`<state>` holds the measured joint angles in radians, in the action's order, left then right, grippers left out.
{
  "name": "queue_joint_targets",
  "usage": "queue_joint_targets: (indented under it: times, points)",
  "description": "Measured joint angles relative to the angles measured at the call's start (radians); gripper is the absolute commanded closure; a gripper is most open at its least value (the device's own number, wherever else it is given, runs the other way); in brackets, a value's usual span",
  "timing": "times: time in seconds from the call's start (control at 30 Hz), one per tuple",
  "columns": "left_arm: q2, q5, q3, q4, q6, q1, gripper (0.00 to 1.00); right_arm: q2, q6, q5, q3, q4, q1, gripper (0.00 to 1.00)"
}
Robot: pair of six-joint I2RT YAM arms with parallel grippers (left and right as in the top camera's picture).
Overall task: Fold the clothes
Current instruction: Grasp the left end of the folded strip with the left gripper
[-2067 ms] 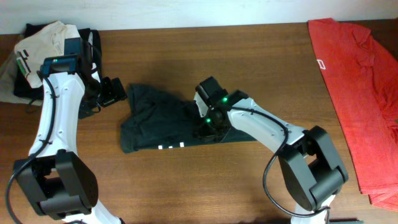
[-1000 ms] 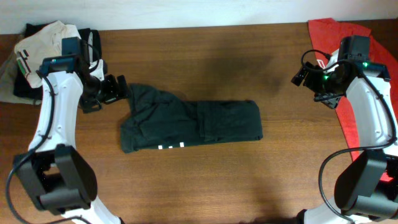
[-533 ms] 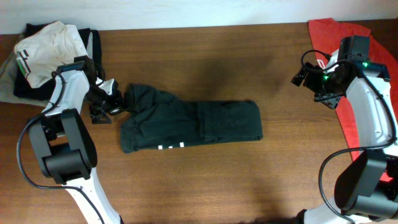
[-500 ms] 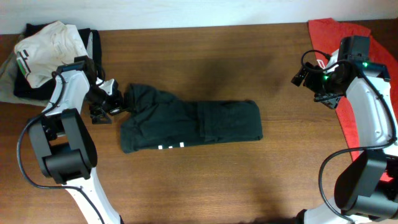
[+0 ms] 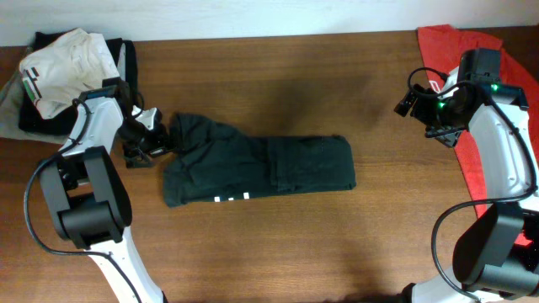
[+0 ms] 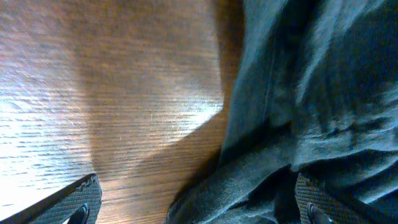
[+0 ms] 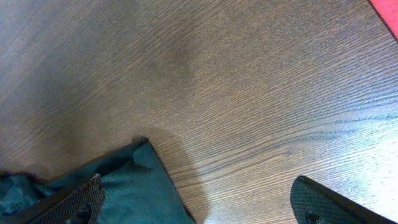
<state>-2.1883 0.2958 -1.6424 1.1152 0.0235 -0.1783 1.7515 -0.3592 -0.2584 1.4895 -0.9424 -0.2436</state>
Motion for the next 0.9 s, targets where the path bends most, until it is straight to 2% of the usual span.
queue_joint_targets:
  times: [0.27, 0.47, 0.6, 0.77, 0.9]
  points:
    - [0.004, 0.064, 0.029, -0.013, 0.014, -0.008, 0.01, 0.0, 0.0, 0.0, 0.0, 0.0, 0.0, 0.01]
    - [0.004, 0.138, 0.035, -0.021, 0.011, -0.112, 0.01, 0.0, 0.0, 0.0, 0.0, 0.0, 0.0, 0.01]
    - [0.004, 0.146, 0.036, -0.03, 0.012, -0.112, 0.01, 0.0, 0.0, 0.0, 0.0, 0.0, 0.0, 0.01]
    - [-0.035, 0.304, 0.022, -0.02, 0.026, -0.097, 0.01, 0.0, 0.0, 0.0, 0.0, 0.0, 0.0, 0.01]
    - [-0.07, 0.409, 0.002, -0.014, 0.045, -0.028, 0.01, 0.0, 0.0, 0.0, 0.0, 0.0, 0.0, 0.01]
